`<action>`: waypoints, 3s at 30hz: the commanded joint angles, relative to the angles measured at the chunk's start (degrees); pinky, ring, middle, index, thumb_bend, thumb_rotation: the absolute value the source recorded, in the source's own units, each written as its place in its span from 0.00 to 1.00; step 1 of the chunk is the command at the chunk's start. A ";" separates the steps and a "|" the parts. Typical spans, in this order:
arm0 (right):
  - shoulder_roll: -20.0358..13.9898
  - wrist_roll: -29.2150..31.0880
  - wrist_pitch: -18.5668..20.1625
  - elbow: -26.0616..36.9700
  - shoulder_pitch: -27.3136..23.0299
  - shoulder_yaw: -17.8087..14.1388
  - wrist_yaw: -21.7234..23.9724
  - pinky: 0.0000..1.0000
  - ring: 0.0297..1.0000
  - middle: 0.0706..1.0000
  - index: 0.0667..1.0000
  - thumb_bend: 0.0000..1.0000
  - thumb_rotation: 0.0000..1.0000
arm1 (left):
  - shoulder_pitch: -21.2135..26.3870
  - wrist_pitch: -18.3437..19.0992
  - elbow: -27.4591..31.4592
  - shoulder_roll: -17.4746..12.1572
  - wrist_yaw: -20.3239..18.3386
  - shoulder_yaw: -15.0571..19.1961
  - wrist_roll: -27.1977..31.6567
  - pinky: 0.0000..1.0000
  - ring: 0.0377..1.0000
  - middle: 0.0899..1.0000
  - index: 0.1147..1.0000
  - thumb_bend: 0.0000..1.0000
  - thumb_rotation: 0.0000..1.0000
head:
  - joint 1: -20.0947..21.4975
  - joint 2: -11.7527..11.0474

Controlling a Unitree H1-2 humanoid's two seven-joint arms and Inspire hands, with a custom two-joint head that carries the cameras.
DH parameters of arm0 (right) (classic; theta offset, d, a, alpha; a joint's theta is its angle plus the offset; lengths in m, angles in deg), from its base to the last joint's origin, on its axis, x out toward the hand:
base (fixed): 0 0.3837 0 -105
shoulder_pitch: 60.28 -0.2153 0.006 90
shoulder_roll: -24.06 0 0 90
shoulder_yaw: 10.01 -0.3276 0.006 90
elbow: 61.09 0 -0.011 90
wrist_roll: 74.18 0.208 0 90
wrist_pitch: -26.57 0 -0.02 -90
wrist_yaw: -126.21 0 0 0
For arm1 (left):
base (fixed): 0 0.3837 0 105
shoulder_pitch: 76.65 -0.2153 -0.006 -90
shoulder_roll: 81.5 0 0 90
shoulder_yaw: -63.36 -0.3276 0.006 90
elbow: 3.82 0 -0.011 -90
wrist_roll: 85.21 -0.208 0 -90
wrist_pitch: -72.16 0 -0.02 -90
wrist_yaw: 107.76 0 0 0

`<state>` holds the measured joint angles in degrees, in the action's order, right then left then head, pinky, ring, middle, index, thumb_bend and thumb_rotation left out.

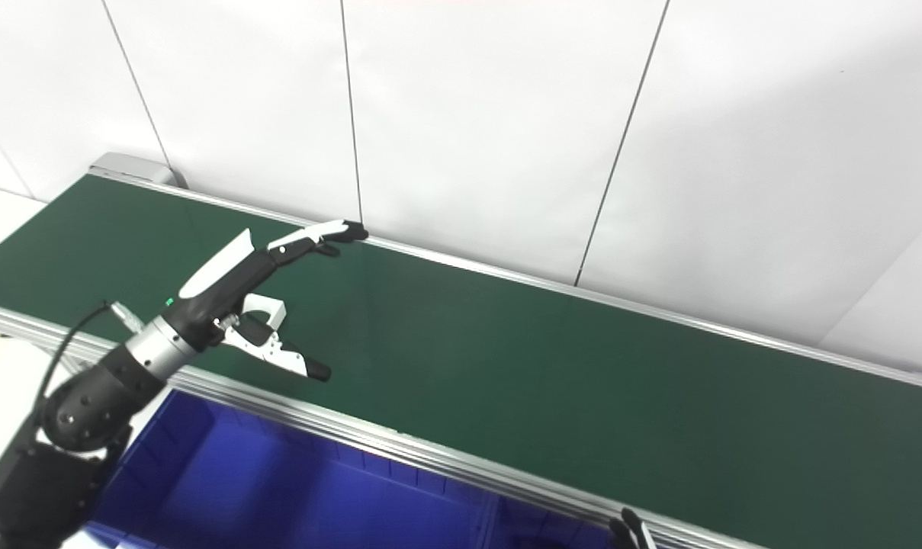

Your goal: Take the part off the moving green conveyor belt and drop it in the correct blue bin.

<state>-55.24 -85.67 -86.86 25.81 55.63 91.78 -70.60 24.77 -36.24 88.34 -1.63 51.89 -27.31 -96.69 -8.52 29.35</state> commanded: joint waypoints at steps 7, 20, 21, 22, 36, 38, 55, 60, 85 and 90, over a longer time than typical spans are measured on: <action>-0.02 0.62 -3.47 0.80 -0.79 0.58 -0.89 0.82 0.84 0.84 0.89 0.69 0.14 | 6.92 2.08 -5.44 -6.15 0.88 -1.10 -7.40 0.77 0.88 0.91 0.86 0.82 0.14 | 0.11 -0.19; -0.71 -0.45 -3.47 0.57 -1.13 1.80 -3.10 0.82 0.82 0.83 0.88 0.70 0.17 | 12.52 2.54 -18.24 -7.97 4.16 -6.51 -20.02 0.81 0.89 0.92 0.86 0.90 0.09 | 0.52 0.12; -0.59 -0.55 -3.46 0.77 -0.99 1.70 -3.09 0.83 0.83 0.83 0.88 0.70 0.18 | 12.74 2.64 -19.01 -7.82 4.63 -7.06 -20.89 0.83 0.90 0.93 0.87 0.90 0.08 | 0.51 0.17; -0.49 -0.46 -3.45 0.93 -0.86 1.61 -2.97 0.78 0.80 0.82 0.88 0.71 0.18 | 12.93 2.44 -19.68 -7.69 5.06 -7.57 -21.57 0.85 0.91 0.93 0.87 0.90 0.08 | 0.54 0.24; -0.43 -0.10 -3.47 1.19 -0.74 2.07 -3.66 0.83 0.82 0.82 0.87 0.71 0.19 | 14.62 -0.94 -27.45 -6.77 11.26 -15.60 -29.47 0.93 0.95 0.96 0.86 0.94 0.10 | 0.97 0.39; -0.27 -0.15 -3.47 1.23 -0.68 2.01 -3.87 0.82 0.82 0.81 0.87 0.72 0.20 | 14.37 0.15 -27.22 -6.56 11.00 -16.32 -29.99 0.93 0.95 0.96 0.86 0.93 0.10 | 0.98 0.43; -0.35 -0.93 -3.49 1.76 -0.24 2.11 -5.02 0.82 0.81 0.81 0.87 0.70 0.20 | 13.66 2.61 -31.52 -2.81 17.01 -18.02 -31.26 0.51 0.61 0.68 0.67 0.63 0.00 | 1.01 0.87; -0.10 -0.27 -3.49 1.93 -0.15 2.05 -4.61 0.84 0.82 0.82 0.87 0.70 0.18 | 13.73 3.92 -31.90 -2.26 17.17 -18.08 -31.56 0.34 0.40 0.39 0.48 0.52 0.00 | 1.05 0.87; 0.46 -4.11 -3.48 3.83 0.10 3.31 -6.85 0.73 0.75 0.76 0.82 0.79 0.33 | 5.04 -2.84 -13.36 -2.84 15.89 -7.12 -11.24 0.43 0.40 0.44 0.45 0.50 0.00 | 16.06 8.73; 1.42 -4.83 -3.46 5.30 0.50 3.32 -6.80 0.74 0.74 0.75 0.80 0.80 0.29 | 2.82 -6.94 -8.86 -3.03 14.52 -5.97 -6.76 0.38 0.37 0.44 0.47 0.50 0.00 | 20.44 11.24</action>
<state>-54.65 -89.87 -86.91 29.06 55.90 95.04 -76.87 27.13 -40.45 77.68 -3.46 66.39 -34.22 -105.53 11.94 40.51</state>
